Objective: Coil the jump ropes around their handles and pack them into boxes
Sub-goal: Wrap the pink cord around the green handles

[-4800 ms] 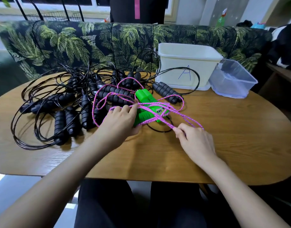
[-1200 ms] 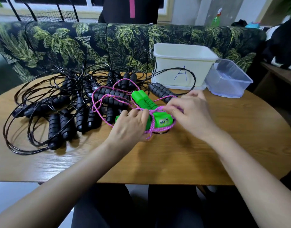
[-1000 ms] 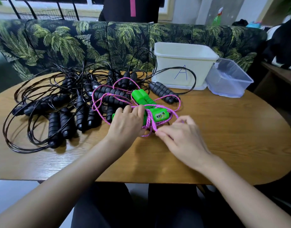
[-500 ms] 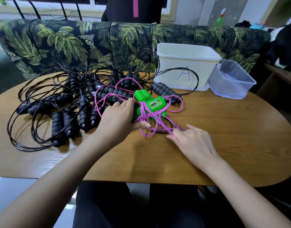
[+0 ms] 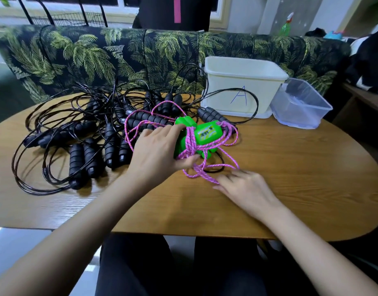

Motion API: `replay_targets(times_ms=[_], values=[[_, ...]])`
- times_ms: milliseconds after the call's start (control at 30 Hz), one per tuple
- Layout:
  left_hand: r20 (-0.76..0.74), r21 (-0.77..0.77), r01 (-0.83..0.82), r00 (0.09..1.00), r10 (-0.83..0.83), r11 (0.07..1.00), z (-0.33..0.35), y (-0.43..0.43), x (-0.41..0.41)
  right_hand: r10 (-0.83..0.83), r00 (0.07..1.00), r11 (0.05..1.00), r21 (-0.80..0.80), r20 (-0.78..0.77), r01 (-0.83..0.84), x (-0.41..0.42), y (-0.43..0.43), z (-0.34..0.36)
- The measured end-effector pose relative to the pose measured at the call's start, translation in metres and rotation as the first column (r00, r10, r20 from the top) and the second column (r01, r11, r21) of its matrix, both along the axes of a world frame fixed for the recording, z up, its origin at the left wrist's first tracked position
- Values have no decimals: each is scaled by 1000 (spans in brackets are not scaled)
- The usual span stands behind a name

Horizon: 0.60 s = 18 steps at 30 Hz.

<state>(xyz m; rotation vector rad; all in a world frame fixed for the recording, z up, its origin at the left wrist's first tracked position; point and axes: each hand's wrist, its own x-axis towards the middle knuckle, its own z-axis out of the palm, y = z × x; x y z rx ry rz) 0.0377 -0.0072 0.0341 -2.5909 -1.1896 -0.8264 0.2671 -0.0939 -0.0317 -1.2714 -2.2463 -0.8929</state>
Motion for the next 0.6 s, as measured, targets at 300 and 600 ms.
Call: replay_targets(times_ms=[300, 600], values=[[0, 87, 55, 999, -55, 995, -11, 14, -16, 67, 994, 987, -139, -87, -78, 63, 14, 18], [-16, 186, 148, 989, -148, 971, -19, 22, -26, -141, 948, 960, -273, -287, 60, 78, 13, 29]])
